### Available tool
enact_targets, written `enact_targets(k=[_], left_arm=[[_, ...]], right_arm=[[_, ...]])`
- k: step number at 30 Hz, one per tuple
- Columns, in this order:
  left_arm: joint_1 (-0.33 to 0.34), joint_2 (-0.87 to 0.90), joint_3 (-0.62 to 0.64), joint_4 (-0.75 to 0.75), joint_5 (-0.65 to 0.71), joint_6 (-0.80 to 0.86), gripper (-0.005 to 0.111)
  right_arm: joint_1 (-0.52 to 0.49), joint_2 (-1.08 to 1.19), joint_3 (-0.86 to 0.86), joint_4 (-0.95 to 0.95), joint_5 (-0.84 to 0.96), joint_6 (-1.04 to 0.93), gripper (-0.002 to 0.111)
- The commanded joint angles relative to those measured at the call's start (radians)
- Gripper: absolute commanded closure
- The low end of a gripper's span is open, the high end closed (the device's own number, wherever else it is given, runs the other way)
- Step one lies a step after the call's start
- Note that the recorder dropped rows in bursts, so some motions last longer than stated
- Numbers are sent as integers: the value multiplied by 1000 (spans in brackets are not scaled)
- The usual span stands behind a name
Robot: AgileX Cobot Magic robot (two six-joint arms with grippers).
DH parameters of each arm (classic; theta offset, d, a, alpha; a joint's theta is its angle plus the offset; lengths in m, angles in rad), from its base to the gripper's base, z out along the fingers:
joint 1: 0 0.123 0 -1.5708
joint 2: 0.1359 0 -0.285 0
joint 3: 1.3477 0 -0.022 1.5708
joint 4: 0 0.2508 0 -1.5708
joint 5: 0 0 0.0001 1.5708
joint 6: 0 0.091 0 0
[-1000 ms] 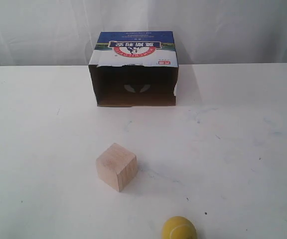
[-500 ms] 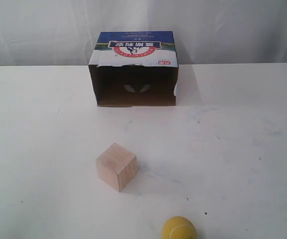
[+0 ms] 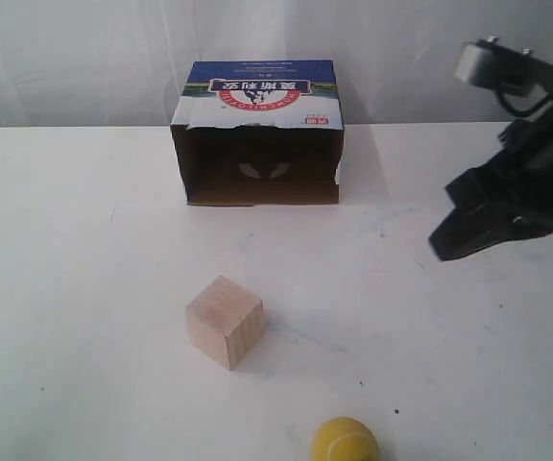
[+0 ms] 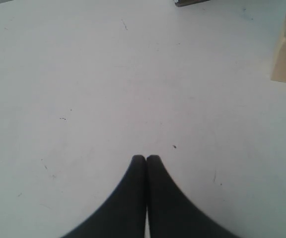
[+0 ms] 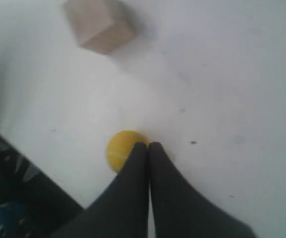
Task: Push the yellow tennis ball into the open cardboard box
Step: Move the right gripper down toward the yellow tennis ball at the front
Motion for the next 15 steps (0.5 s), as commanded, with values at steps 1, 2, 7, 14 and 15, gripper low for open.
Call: enact_targets(k=[1, 2, 7, 14, 15], left_arm=[[-6, -5, 3, -7, -1, 1, 107], [-6, -5, 3, -7, -1, 1, 107], [-6, -5, 3, -7, -1, 1, 107], [-6, -5, 3, -7, -1, 1, 107], [-6, -5, 3, -7, -1, 1, 107]], right_arm=[[194, -68, 78, 37, 28, 61, 108], [232, -73, 105, 39, 9, 96, 108], [380, -73, 262, 46, -103, 201, 108], [457, -73, 411, 42, -329, 222, 108], [457, -73, 418, 42, -364, 222, 108]])
